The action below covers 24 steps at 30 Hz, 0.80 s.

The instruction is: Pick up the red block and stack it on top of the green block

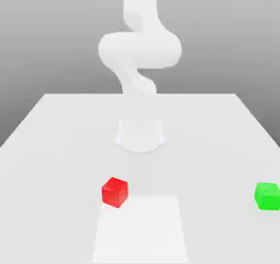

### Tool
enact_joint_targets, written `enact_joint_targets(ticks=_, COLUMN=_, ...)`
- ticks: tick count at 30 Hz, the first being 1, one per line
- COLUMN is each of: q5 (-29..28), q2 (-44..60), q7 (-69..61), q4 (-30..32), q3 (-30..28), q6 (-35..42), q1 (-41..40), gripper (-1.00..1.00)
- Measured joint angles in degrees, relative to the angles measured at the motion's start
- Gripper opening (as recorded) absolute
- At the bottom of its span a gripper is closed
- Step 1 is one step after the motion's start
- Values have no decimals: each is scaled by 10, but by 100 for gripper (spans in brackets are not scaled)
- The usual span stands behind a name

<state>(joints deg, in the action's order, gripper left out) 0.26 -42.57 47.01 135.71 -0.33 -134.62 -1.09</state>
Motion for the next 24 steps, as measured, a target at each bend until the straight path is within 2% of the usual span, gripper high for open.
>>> enact_joint_targets(ticks=16, q5=-5, q2=284, q7=119, q4=312, q3=-10, q6=-235, q1=-81, gripper=0)
enact_joint_targets(ticks=19, q5=-1, q2=395, q7=130, q4=334, q3=-10, q6=-322, q1=-91, gripper=0)
enact_joint_targets(ticks=24, q5=12, q2=509, q7=123, q4=325, q3=-1, q6=-419, q1=-97, gripper=0)
